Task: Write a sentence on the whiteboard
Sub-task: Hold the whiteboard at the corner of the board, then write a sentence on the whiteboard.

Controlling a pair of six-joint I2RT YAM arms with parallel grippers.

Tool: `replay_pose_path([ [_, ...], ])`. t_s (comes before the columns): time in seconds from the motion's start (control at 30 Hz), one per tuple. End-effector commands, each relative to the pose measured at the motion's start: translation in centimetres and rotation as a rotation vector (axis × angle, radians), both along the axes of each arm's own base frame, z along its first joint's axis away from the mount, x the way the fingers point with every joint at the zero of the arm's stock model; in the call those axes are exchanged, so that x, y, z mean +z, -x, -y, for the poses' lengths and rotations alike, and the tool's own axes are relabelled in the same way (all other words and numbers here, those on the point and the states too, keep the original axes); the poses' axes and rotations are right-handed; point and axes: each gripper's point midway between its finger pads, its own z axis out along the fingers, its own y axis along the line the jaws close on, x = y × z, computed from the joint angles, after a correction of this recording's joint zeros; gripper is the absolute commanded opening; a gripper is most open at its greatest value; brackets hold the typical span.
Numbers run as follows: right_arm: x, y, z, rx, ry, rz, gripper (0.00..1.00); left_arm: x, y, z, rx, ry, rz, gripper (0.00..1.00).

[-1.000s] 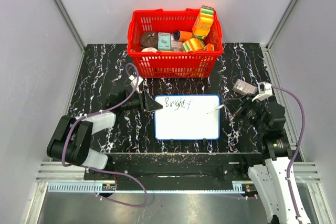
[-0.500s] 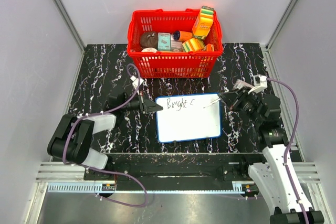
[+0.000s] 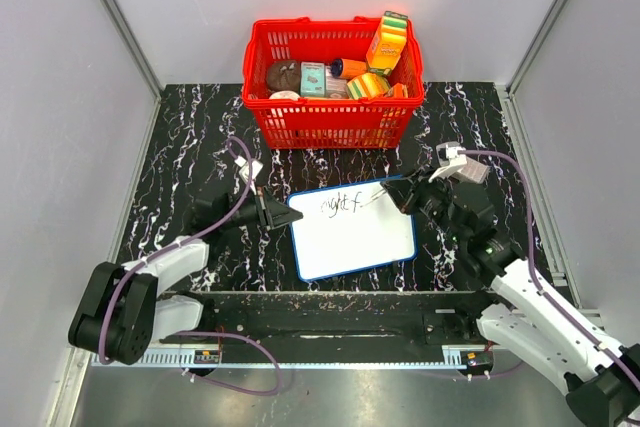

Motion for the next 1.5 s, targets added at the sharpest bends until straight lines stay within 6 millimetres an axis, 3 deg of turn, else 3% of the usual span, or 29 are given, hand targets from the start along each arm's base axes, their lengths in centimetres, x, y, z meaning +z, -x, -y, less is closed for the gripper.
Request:
replay_pose_path([
  [0.0,3.3,-1.9,1.2,-0.154,-0.007,0.175,0.00,-2.7,-2.3,-2.0,0.136,-0.146,0.085,0.00],
  [0.13,2.8,-1.5,0.2,-0.170,0.046,0.221,0.00,-3.2,-2.3,-2.1,0.137,-0.157,0.077,0.00],
  [0.47,1.6,-2.1,1.5,-0.267,0.088,0.254,0.00,-4.0,-3.4,-2.8,0.186,-0.197,0.049,0.00],
  [1.07,0.2,-1.4,-0.6,-0.162,0.045,0.231,0.00,-4.9,-4.1,-2.9,0.197,-0.218,0.006,0.00],
  [1.47,-0.6,-1.8,-0.5,-0.190,0.041,0.197,0.00,-5.0,-4.1,-2.7,0.186,-0.215,-0.002,0.00],
])
